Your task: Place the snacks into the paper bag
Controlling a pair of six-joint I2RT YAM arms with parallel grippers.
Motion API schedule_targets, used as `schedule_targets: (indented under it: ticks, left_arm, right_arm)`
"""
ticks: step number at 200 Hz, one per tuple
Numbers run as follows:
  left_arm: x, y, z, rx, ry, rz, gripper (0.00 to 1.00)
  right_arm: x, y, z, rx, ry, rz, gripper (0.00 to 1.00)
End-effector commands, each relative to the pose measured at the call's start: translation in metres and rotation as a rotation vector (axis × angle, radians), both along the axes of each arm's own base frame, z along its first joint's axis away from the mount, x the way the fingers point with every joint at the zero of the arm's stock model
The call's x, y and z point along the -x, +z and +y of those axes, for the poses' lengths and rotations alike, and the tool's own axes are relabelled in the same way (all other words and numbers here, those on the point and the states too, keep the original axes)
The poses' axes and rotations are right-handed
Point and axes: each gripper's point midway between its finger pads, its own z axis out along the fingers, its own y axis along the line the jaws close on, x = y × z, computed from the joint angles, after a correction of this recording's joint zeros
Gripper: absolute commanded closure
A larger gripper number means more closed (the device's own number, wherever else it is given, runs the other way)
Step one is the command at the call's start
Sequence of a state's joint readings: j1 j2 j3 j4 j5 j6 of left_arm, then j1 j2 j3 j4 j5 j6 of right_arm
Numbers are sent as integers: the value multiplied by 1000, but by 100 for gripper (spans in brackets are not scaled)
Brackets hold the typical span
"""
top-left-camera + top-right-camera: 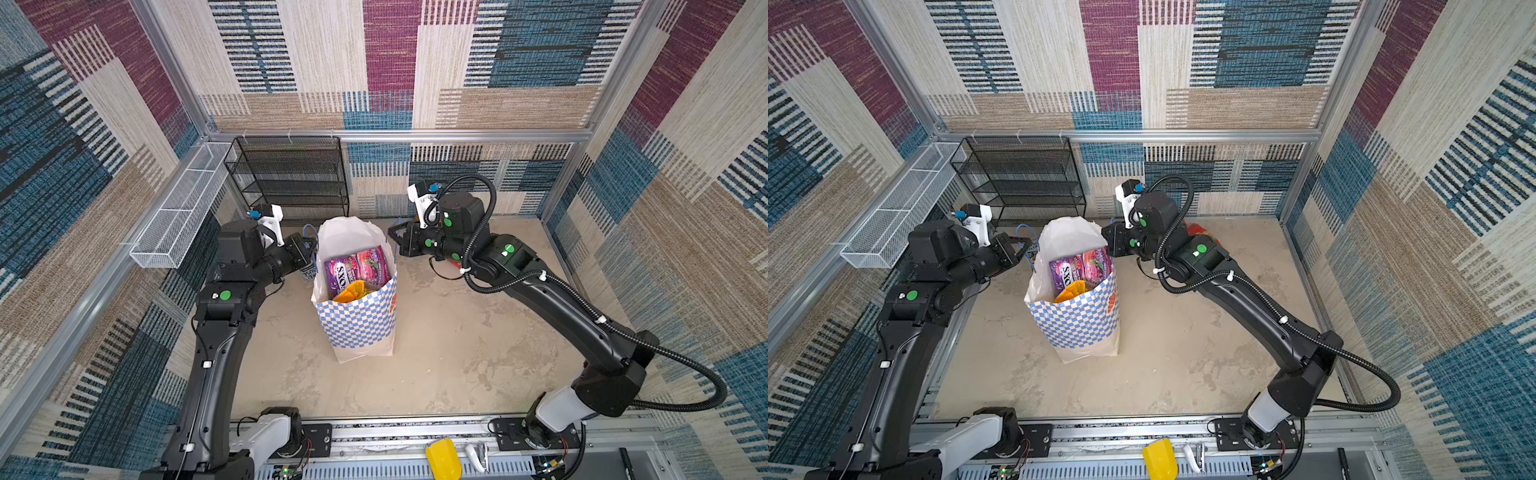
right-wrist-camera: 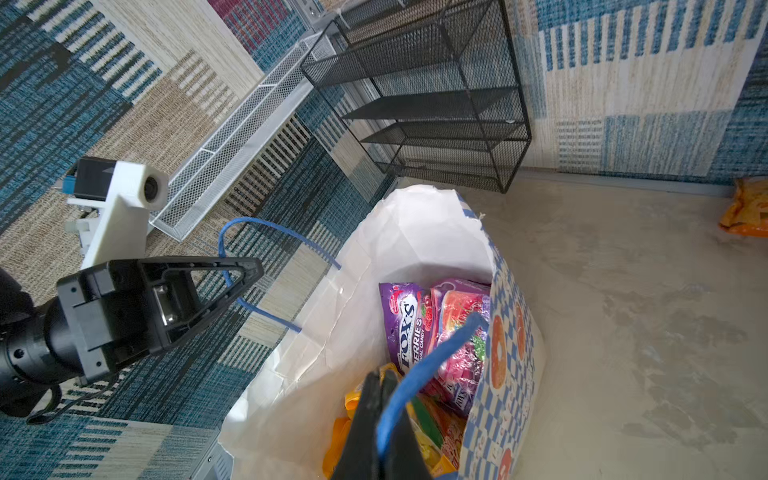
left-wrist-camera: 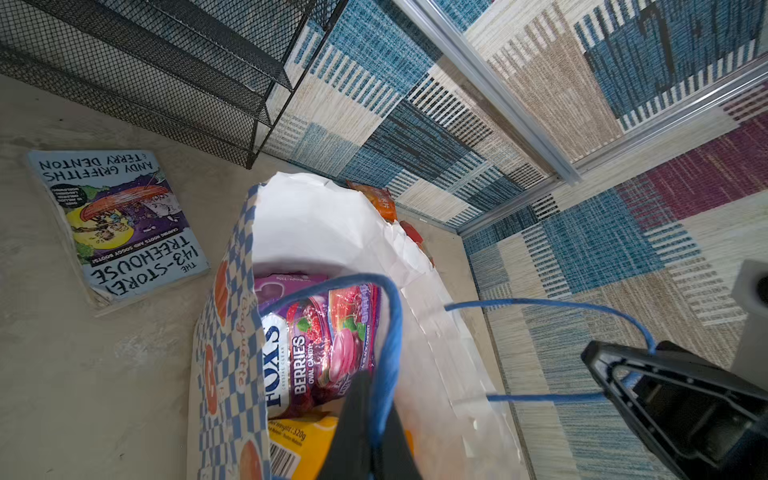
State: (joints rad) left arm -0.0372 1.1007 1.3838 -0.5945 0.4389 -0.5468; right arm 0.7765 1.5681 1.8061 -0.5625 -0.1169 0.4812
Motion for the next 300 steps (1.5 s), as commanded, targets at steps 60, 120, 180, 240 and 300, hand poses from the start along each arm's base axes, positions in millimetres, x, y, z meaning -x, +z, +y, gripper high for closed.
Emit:
schedule_targets:
  ticks: [60,120,180,240,300]
  left_arm:
    - [6,-13,-4,-2,-28,-88,100]
    - [21,-22,4,-57,2,-64,100]
    - [34,-32,16,-121,50,-79,100]
    - [38,-30,11,-99,23,-97,100]
    - [42,-21,11,-83,17,-150,100]
  right_arm:
    - [19,-9,-13,-89,11,-31,55]
    - [22,35,-69,-41,-177,-93,0]
    - [11,74,-158,-146,-414,-184,0]
    - [-31,32,-192,-93,-548,-122,0]
    - [-105,-98,-267,-166,-708,140,0]
